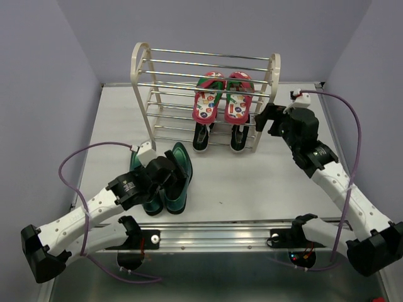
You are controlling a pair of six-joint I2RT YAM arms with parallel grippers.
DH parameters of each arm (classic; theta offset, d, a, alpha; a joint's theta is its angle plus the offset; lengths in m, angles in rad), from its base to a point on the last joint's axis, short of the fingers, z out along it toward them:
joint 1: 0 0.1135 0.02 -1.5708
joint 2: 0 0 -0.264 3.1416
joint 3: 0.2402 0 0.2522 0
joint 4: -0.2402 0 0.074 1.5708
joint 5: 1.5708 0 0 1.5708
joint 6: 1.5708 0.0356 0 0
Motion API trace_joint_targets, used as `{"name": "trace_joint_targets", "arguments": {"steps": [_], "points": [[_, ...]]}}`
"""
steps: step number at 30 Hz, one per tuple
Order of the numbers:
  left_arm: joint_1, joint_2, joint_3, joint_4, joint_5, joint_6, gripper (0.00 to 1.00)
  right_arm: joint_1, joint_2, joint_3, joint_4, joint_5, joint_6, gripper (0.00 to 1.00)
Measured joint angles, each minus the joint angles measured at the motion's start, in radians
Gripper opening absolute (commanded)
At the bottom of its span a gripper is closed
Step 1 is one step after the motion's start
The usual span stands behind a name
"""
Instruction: Place and organize the shoes onto the shoe shelf
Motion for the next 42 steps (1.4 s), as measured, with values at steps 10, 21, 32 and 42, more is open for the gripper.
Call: {"name": "trace_joint_targets", "arguments": {"steps": [10,21,32,42], "points": [[0.000,0.008,0.140,-0.243,-0.151,-0.177,0.99,0.053,-0.201,0.011,-0.344,-0.225,0.152,1.00],[0.143,0.105,0.183,-0.200,-0.192,-0.103,0.99,0.732,0.064,0.042,-0.307,-0.147,0.205,1.00],[0.552,0.026,0.098,-0.008,-0.093,0.150,0.99,0.906,0.485,0.190,-0.266,0.151,0.290,1.00],[0.566,0.011,0.088,0.033,-0.053,0.195,0.99,0.948,0.619,0.217,-0.087,0.184,0.333,1.00]]}}
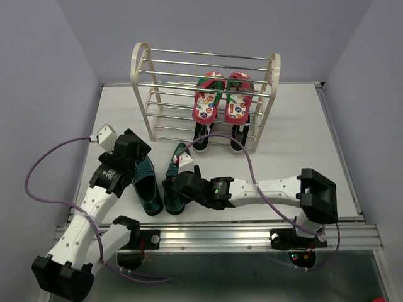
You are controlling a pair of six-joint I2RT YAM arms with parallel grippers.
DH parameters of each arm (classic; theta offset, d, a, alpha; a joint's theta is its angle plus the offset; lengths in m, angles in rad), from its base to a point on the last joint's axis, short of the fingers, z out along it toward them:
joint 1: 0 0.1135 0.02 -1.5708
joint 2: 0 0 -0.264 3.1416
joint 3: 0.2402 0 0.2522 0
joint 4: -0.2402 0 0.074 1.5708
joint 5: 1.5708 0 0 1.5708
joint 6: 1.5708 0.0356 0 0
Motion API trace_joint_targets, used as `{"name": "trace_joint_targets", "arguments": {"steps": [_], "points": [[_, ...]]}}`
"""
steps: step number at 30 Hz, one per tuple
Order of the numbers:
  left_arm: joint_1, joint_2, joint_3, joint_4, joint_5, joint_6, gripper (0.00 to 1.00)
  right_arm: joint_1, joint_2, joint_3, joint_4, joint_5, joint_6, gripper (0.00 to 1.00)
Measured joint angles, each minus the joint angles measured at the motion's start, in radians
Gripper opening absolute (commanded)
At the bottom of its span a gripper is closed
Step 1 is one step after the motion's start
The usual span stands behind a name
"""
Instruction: Place and organize the shoes onto the shoe shelf
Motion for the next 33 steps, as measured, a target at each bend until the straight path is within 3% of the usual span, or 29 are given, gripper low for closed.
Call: {"name": "trace_joint_targets", "arguments": {"steps": [10,25,31,33], "points": [[0.000,-0.050,-0.032,0.035,0.026,0.018,0.99,0.043,0.118,0.074,0.010,0.122,0.092,1.00],[0.000,-0.054,-0.043,0.045,0.037,0.022,0.99,0.116,0.320,0.309,-0.310,0.387,0.340,1.00],[0.000,-0.068,-0.045,0.048,0.037,0.022,0.99,0.122,0.327,0.302,-0.329,0.410,0.436,1.00],[0.000,-0.069,-0.045,0.048,0.037,0.022,0.99,0.122,0.327,0.296,-0.323,0.411,0.443,0.94]]}}
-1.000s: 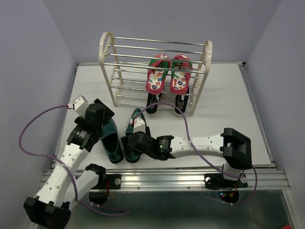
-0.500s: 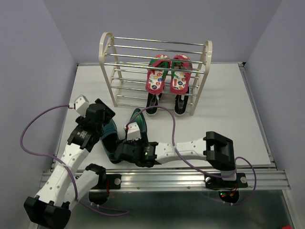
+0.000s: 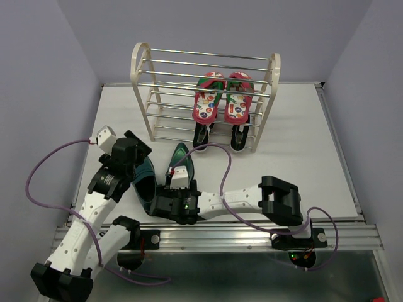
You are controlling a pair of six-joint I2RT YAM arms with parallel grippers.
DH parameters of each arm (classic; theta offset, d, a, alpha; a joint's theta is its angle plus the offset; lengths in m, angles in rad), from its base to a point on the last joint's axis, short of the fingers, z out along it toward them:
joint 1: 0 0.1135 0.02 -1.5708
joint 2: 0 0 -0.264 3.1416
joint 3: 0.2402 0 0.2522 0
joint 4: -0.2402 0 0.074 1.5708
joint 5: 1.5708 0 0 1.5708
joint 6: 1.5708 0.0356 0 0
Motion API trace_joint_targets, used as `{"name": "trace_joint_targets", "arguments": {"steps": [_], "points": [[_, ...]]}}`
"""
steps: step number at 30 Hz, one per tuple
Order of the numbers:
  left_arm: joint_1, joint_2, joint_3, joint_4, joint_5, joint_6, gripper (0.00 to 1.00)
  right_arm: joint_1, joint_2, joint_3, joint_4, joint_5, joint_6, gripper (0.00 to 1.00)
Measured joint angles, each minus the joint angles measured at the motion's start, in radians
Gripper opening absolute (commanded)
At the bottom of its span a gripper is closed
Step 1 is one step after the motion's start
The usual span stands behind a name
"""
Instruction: Place and organize the shoes onto the shoe shelf
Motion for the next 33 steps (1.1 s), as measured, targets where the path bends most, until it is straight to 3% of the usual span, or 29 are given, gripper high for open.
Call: {"name": "trace_joint_targets", "arguments": {"steps": [1,4,6,7,10,11,17,21,28,33], "points": [[0.000,0.000,0.000,0.000,0.000,0.000,0.99,-0.001,0.000,-0.003,0.005,0.000,0.003,0.90],[0.000,0.000,0.000,0.000,0.000,0.000,0.99,-0.002,-0.003,-0.018,0.035,-0.002,0.001,0.58],[0.000,-0.002,-0.004,0.001,0.000,0.000,0.99,-0.005,-0.016,-0.040,0.056,-0.006,-0.004,0.47],[0.000,-0.003,-0.006,0.001,0.000,0.000,0.99,-0.008,-0.027,-0.060,0.074,-0.007,0.001,0.34],[0.000,-0.006,-0.013,-0.001,0.000,-0.001,0.99,-0.011,-0.068,-0.115,0.104,-0.016,-0.012,0.18],[0.000,-0.007,-0.014,-0.001,0.000,-0.001,0.99,-0.012,-0.079,-0.132,0.115,-0.020,-0.016,0.01],[0.000,-0.034,-0.016,0.000,-0.001,-0.002,0.99,-0.027,-0.199,-0.288,0.166,-0.008,-0.185,0.01],[0.000,-0.052,-0.017,0.000,-0.002,-0.002,0.99,-0.037,-0.354,-0.476,0.283,0.000,-0.385,0.01],[0.000,-0.056,-0.017,0.001,-0.002,-0.001,0.99,-0.163,-0.706,-0.827,0.501,-0.156,-0.627,0.01],[0.000,-0.055,-0.018,0.001,-0.002,-0.001,0.99,-0.208,-0.881,-0.960,0.559,-0.213,-0.731,0.01]]}}
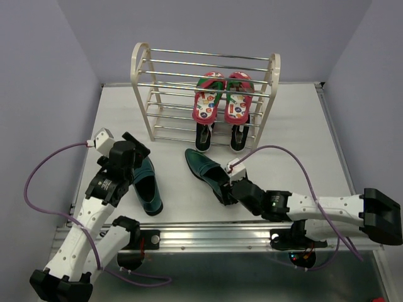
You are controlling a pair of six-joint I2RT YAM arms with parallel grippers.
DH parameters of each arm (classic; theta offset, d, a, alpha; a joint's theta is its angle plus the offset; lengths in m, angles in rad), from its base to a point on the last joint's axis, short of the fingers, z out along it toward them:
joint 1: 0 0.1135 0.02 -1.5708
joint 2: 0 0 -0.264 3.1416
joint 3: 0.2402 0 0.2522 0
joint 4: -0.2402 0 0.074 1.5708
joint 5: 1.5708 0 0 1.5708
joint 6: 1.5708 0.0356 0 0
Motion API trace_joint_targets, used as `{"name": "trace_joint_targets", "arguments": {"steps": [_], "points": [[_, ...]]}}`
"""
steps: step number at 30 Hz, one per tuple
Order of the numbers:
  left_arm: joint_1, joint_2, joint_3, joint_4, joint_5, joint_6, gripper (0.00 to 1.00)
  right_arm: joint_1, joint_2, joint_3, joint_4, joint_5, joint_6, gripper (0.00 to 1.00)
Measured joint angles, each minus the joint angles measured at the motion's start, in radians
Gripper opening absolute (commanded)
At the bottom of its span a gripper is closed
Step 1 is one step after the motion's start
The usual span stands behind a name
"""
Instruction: Place and organize the shoes onto the shoe shelf
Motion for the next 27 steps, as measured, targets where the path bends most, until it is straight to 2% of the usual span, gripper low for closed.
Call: {"name": "trace_joint_targets", "arguments": {"steps": [6,7,8,13,14,16,19,22,23,27], "points": [[0.000,0.016,0.000,0.000,-0.003,0.000,0.99,-0.035,-0.062,-0.068,0.042,-0.042,-0.039,0.01],[0.000,0.020,0.000,0.000,-0.004,0.000,0.99,-0.036,-0.061,-0.074,0.048,-0.047,-0.043,0.05],[0.000,0.023,0.000,0.000,-0.006,0.000,0.99,-0.038,-0.061,-0.080,0.055,-0.052,-0.048,0.17],[0.000,0.028,0.000,-0.001,-0.013,0.000,0.99,-0.048,-0.003,-0.085,0.079,-0.072,-0.050,0.42],[0.000,0.028,0.000,-0.001,-0.014,0.000,0.99,-0.051,0.012,-0.084,0.091,-0.071,-0.045,0.53],[0.000,0.028,0.000,-0.001,-0.015,0.000,0.99,-0.057,0.027,-0.079,0.105,-0.076,-0.042,0.54],[0.000,0.027,0.000,-0.001,-0.018,-0.001,0.99,-0.061,0.040,-0.074,0.117,-0.080,-0.042,0.65],[0.000,0.027,0.000,-0.001,-0.019,-0.001,0.99,-0.063,0.047,-0.068,0.119,-0.082,-0.042,0.71],[0.000,0.027,0.000,-0.001,-0.019,-0.001,0.99,-0.063,0.049,-0.066,0.119,-0.083,-0.042,0.76],[0.000,0.027,0.000,-0.001,-0.022,-0.001,0.99,-0.067,0.055,-0.061,0.120,-0.086,-0.040,0.84]]}}
